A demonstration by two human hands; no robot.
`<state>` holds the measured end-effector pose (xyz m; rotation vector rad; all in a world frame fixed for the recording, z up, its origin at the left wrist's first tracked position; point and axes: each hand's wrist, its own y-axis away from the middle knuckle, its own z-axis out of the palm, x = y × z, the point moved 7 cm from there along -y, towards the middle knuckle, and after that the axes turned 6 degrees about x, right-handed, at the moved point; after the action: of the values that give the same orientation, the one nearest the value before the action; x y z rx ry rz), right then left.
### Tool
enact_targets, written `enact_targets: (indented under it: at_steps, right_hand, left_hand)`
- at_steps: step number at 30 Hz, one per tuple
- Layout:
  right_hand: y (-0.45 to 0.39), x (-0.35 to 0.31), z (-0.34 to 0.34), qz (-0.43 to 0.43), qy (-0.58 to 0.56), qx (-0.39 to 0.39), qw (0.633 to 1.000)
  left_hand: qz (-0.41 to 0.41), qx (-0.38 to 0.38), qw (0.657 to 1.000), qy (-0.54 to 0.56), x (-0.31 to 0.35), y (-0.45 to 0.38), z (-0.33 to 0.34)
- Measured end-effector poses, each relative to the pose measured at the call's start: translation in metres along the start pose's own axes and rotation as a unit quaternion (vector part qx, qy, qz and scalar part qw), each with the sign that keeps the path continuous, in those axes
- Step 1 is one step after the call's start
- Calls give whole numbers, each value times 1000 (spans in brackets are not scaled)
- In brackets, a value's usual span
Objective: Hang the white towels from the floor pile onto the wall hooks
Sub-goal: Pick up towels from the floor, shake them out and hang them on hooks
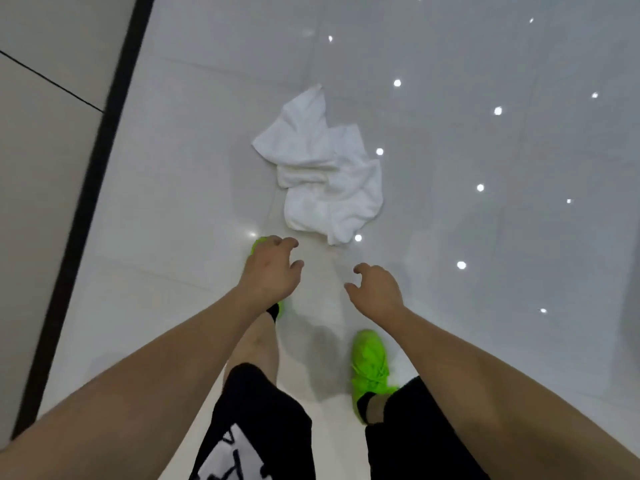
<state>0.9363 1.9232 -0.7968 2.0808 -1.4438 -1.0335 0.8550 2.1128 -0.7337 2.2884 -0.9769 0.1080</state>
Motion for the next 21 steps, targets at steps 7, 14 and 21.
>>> enact_targets:
  at_steps: [7,14,21]
  right_hand:
    - [-193,19,142,90,-59,3,994]
    - [-304,44,212,162,-54,101,980]
    - [-287,47,195,164,-131,142,967]
  left_hand:
    - [44,-72,995,-52,-78,-174,134]
    - [76,-122,985,-97,-117,-250,237]
    - [114,-157,975,-105,-93,-238,235]
